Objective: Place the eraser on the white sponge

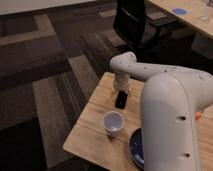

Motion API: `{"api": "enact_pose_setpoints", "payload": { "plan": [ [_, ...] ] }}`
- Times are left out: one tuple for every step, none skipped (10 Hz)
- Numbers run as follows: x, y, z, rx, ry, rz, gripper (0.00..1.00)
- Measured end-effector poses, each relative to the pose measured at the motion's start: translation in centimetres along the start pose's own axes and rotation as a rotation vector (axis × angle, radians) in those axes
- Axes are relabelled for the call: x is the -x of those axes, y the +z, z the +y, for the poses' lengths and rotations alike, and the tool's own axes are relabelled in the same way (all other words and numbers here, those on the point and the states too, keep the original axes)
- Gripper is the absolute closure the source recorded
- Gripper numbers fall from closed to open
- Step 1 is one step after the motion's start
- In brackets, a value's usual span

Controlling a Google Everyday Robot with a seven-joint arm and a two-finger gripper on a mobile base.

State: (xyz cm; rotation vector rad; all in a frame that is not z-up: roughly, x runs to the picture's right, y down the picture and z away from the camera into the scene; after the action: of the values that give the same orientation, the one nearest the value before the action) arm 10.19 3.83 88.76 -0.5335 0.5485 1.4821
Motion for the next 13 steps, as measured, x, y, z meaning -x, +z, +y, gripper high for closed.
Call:
{"api": "enact_pose_setpoints", "payload": {
  "plan": [
    [0.3,0.8,-0.1,0.011,-0.015,0.004,0.35],
    [0.3,1.3,-0.1,0.020,-0.027,0.009,0.35],
    [0.4,1.5,-0.2,0.022,-0.034,0.008,0.35],
    [0.5,1.6,-0.1,0.024,-0.039,0.007,0.44],
    [0.5,1.4,-0.2,0.024,-0.035,0.003,0.61],
    [0.5,1.1,-0.2,0.016,-0.032,-0.001,0.76],
    [0.4,0.7,-0.4,0.006,-0.029,-0.008,0.87],
    [0.2,-0.3,-1.2,-0.023,-0.018,-0.015,0.98],
    [0.0,-1.8,-2.5,-0.059,0.011,-0.030,1.00],
    [-0.4,-3.1,-4.1,-0.086,0.048,-0.042,1.00],
    [-1.8,-4.9,-6.8,-0.123,0.116,-0.035,1.00],
    [-3.2,-6.1,-10.3,-0.160,0.201,-0.031,1.00],
    [-3.7,-6.6,-11.7,-0.171,0.241,-0.032,1.00]
  ]
}}
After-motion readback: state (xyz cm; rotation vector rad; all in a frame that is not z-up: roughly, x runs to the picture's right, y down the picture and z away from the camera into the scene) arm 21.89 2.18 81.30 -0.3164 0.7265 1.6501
